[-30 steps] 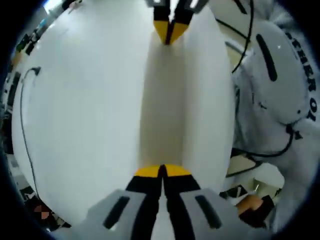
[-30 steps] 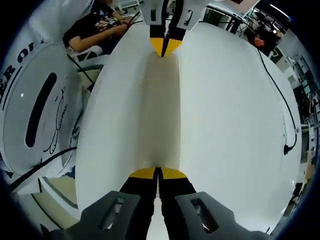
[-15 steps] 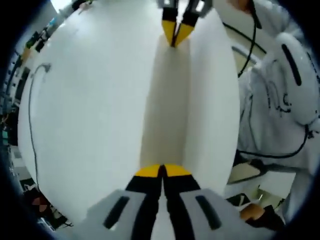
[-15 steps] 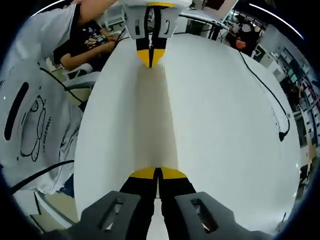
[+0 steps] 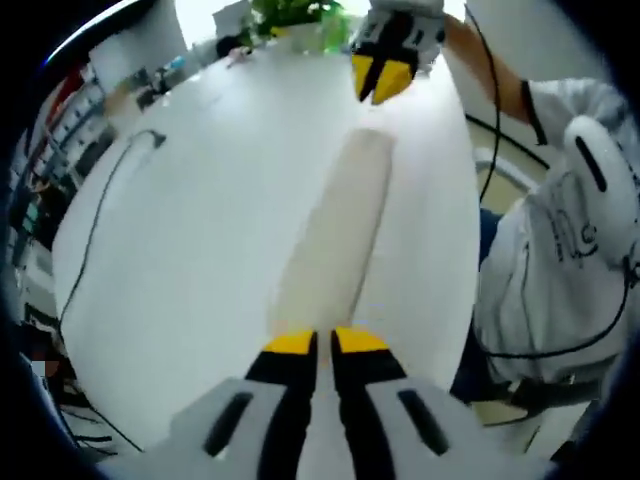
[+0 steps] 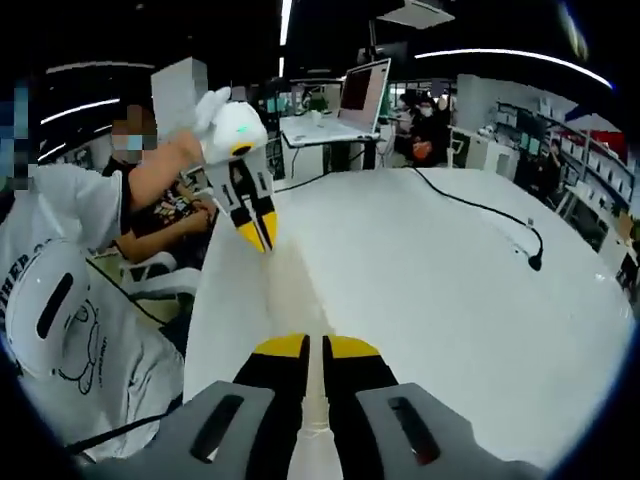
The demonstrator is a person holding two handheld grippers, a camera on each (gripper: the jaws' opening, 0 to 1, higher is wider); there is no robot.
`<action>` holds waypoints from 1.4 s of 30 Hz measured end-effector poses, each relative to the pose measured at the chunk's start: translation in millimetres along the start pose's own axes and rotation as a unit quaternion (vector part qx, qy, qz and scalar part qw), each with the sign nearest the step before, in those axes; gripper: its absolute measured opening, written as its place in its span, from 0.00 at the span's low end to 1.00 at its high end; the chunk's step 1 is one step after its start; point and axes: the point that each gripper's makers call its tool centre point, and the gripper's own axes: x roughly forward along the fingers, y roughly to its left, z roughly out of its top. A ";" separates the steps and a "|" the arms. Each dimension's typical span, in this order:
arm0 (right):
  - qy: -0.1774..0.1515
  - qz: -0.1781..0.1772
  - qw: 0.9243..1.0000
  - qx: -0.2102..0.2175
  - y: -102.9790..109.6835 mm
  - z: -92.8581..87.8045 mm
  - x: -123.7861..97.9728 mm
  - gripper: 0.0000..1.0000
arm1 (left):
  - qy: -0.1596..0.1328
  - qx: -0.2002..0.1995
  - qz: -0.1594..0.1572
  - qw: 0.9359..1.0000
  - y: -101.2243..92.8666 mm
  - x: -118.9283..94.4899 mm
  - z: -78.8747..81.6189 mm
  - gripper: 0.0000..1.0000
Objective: Arrange the utensils inside the cutlery case until each visible utensil rests in its matching compartment.
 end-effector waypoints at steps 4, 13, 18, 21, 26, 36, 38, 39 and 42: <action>-0.029 -0.030 0.999 0.001 -1.0 0.2 -15.0 0.05 | -0.052 -0.016 0.036 0.998 2.9 -14.2 15.1 0.05; -0.191 -0.081 0.978 0.026 8.9 15.6 -45.6 0.05 | -0.258 -0.057 0.123 0.956 15.4 -52.3 61.2 0.12; -0.273 -0.105 0.956 0.026 21.1 25.2 -67.1 0.06 | -0.342 -0.064 0.122 0.930 6.6 -63.3 74.3 0.12; -0.301 -0.114 0.947 0.027 29.4 26.7 -73.9 0.07 | -0.398 -0.074 0.123 0.906 1.0 -74.1 83.4 0.11; -0.348 -0.161 0.924 0.018 34.1 29.1 -87.5 0.14 | -0.449 -0.081 0.146 0.878 -2.8 -91.9 87.4 0.14; -0.437 -0.165 0.882 0.062 33.9 11.3 -117.9 0.26 | -0.532 -0.056 0.175 0.826 -18.2 -114.8 66.9 0.22; -0.440 -0.172 0.878 0.073 31.6 3.6 -123.5 0.27 | -0.524 -0.060 0.175 0.831 -19.4 -107.7 59.0 0.22; -0.444 -0.174 0.876 0.074 33.7 1.0 -126.5 0.27 | -0.524 -0.060 0.176 0.831 -21.7 -105.9 55.5 0.22; -0.460 -0.173 0.867 0.080 36.7 -5.3 -137.5 0.28 | -0.555 -0.063 0.179 0.810 -29.0 -111.5 51.5 0.23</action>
